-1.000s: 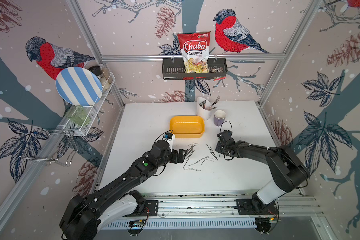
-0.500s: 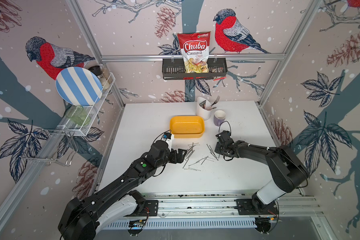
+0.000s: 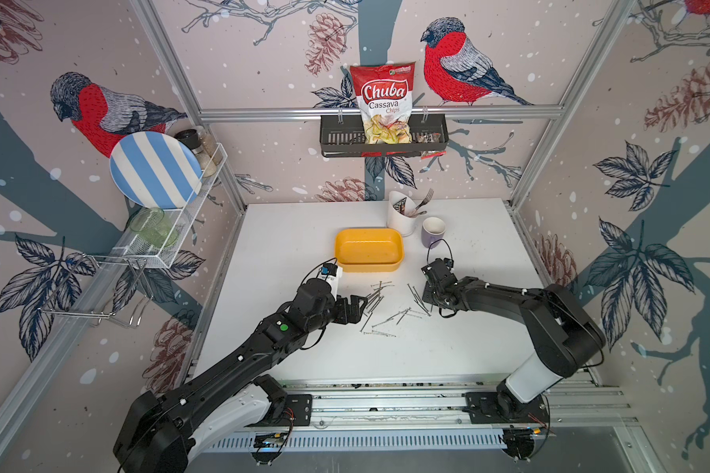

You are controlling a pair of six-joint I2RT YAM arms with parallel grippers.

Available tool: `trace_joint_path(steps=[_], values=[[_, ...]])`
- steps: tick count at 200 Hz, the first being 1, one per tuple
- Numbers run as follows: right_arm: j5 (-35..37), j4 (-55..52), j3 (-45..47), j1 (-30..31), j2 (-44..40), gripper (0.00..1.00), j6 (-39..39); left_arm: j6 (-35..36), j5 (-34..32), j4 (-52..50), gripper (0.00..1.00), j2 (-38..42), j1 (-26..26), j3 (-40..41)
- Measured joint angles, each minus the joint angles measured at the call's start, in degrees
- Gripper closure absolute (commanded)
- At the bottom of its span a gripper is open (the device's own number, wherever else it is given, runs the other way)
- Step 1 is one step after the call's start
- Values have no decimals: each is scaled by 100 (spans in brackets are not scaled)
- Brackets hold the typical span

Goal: Put the nails on the desktop into the storage box
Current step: Pick up the nail from the center of the board.

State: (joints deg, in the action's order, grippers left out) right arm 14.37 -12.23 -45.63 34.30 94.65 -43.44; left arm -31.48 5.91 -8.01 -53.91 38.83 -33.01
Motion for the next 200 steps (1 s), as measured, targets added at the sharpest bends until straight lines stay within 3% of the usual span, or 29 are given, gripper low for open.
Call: trace_joint_path(steps=[87,157,200], values=[[-66,-262,-109,9,-92,100,26,-9,0,0,5,-37,0,11],[-155,-647,-286,-101,-1062,100,280,-114,66,212,5,13,0,96],[-490,-533,-236,-229,-1867,100,367,-177,625,907,8,15,2,280]])
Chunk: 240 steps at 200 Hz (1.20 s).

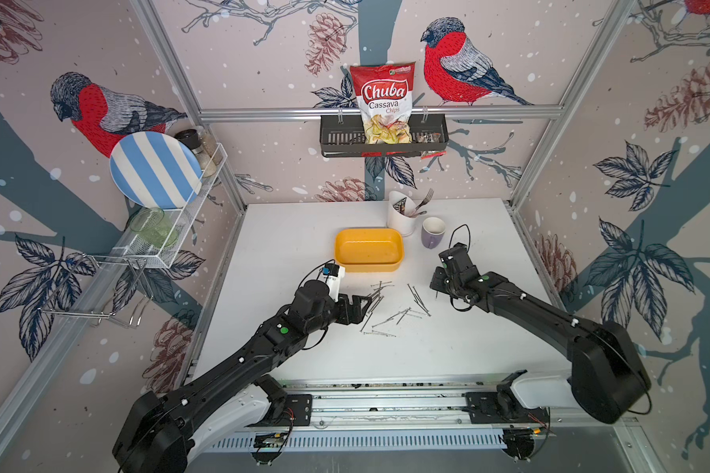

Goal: Put the nails on the desktop into the storage box
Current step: Pick up the nail from the center of the board.

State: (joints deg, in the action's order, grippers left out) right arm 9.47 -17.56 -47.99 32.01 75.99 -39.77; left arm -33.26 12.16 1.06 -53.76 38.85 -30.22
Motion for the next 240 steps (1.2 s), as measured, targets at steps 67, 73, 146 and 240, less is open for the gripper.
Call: trace_joint_path(steps=[67,73,146,240], values=[[-887,820,192,184,-885,100,127,-247,1185,1346,15,-780,2,-37],[-935,863,181,234,-909,100,129,-258,1233,1419,16,-844,2,-63],[-1119,1204,-28,844,-802,100,81,-400,1751,2256,21,-1633,166,-459],[-1126,1412,-131,1115,-645,100,15,-376,1956,2546,33,-2162,374,-765]])
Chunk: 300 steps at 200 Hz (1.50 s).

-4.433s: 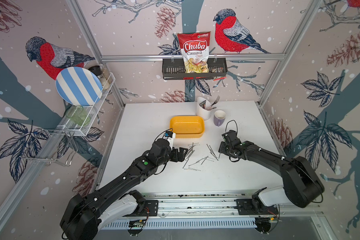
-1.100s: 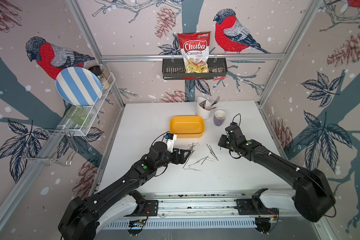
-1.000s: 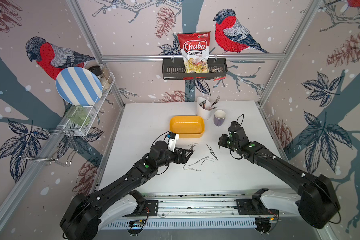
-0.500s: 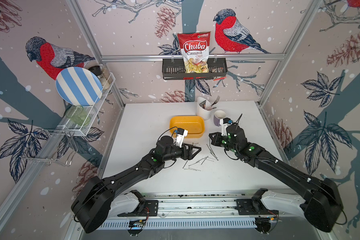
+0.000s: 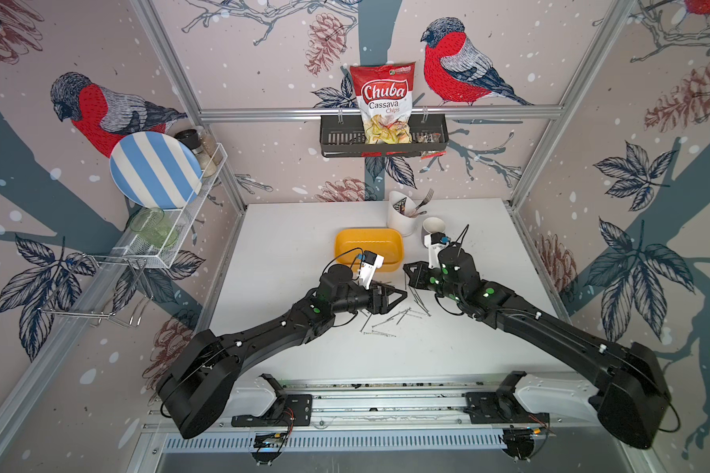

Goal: Put the nails on the desktop into the storage box
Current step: Pick up the nail from the center of the board.

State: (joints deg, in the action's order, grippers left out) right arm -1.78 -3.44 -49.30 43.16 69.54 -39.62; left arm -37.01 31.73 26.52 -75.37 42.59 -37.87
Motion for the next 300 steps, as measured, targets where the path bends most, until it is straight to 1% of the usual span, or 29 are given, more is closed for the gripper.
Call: trace_joint_path(steps=[17,38,60,70,98,126,138,150,158,172,179,184,187,188,193,197,204,205,208,212,216,230,249,275,300], values=[[-4,0,-17,37,4,100,-83,0,-2,4,37,-72,0,-68],[-7,2,-28,92,7,100,-87,4,-9,0,39,-192,0,-195],[-9,2,-31,146,7,100,-90,13,-11,2,45,-350,0,-313],[-7,2,-31,168,7,100,-105,17,-17,-2,46,-411,0,-345],[0,2,-35,229,7,100,-107,35,-26,-2,56,-549,0,-439],[13,2,-35,280,7,100,-107,103,-39,-24,75,-629,0,-507],[31,0,-35,295,7,100,-107,105,-48,-26,85,-660,0,-542],[79,20,-39,306,7,100,-105,103,-155,-109,100,-693,0,-579],[114,35,-50,308,4,100,-103,114,-304,-240,100,-728,-2,-601],[153,4,-52,315,17,100,-107,142,-365,-365,100,-778,-2,-664],[173,11,-52,319,26,90,-105,151,-367,-411,100,-793,-2,-697],[186,24,-52,319,31,79,-105,155,-378,-455,100,-809,-2,-734],[195,26,-52,319,33,70,-107,160,-385,-483,100,-815,-2,-754],[197,26,-52,319,33,69,-107,160,-387,-490,100,-815,-2,-758],[203,24,-57,317,33,52,-107,184,-391,-531,100,-828,-2,-789],[197,13,-63,317,33,43,-107,214,-389,-560,100,-835,-2,-811],[192,-26,-87,319,31,21,-103,267,-391,-636,100,-837,-2,-861],[192,-35,-94,319,28,20,-103,271,-393,-647,100,-837,-2,-868],[201,-52,-105,319,24,11,-103,295,-400,-686,100,-837,0,-890],[221,-63,-120,315,4,2,-101,321,-474,-758,100,-837,0,-935],[256,-79,-133,308,-24,0,-101,363,-511,-835,100,-837,0,-977],[417,-144,-146,234,-243,0,-81,501,-800,-1211,100,-852,-22,-1207],[614,-109,9,13,-621,0,-26,713,-1060,-1722,100,-1073,-216,-1633],[638,-138,424,-428,-990,0,-42,951,-1609,-2507,100,-1690,-608,-2319],[603,-149,730,-498,-1191,0,31,1244,-2096,-3244,100,-2481,-793,-3244]])
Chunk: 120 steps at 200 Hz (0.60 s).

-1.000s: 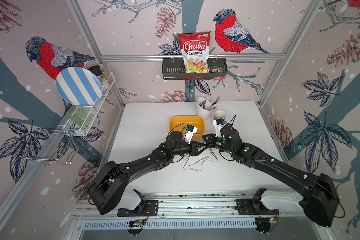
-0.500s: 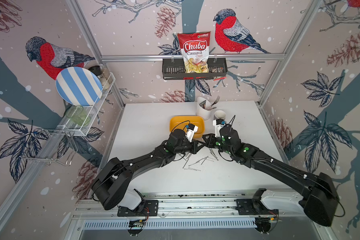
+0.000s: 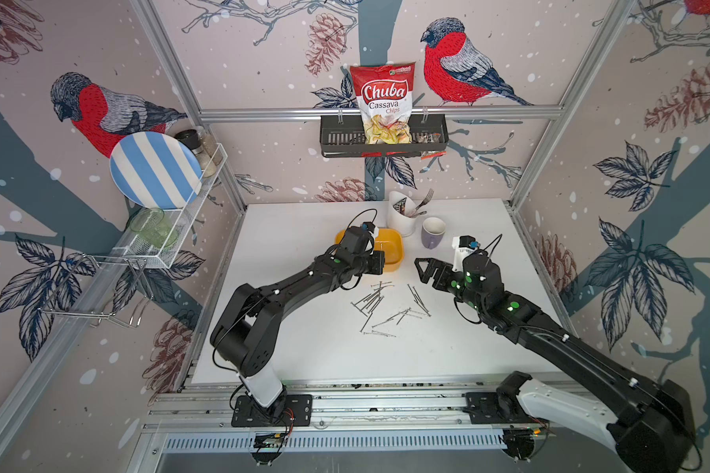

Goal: Put the nails on the desktop into the storage box
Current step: Place the nail in the storage box.

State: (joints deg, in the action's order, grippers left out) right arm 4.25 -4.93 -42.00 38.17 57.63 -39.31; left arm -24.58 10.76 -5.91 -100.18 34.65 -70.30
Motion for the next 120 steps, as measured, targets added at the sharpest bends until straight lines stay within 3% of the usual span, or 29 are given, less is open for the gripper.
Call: trace_joint_path(steps=[56,120], values=[[46,-50,367,-17,-83,0,114,238,-59,-787,100,-1602,-317,-1711],[177,35,754,96,-186,0,369,197,339,-1154,100,-2415,-409,-2433]])
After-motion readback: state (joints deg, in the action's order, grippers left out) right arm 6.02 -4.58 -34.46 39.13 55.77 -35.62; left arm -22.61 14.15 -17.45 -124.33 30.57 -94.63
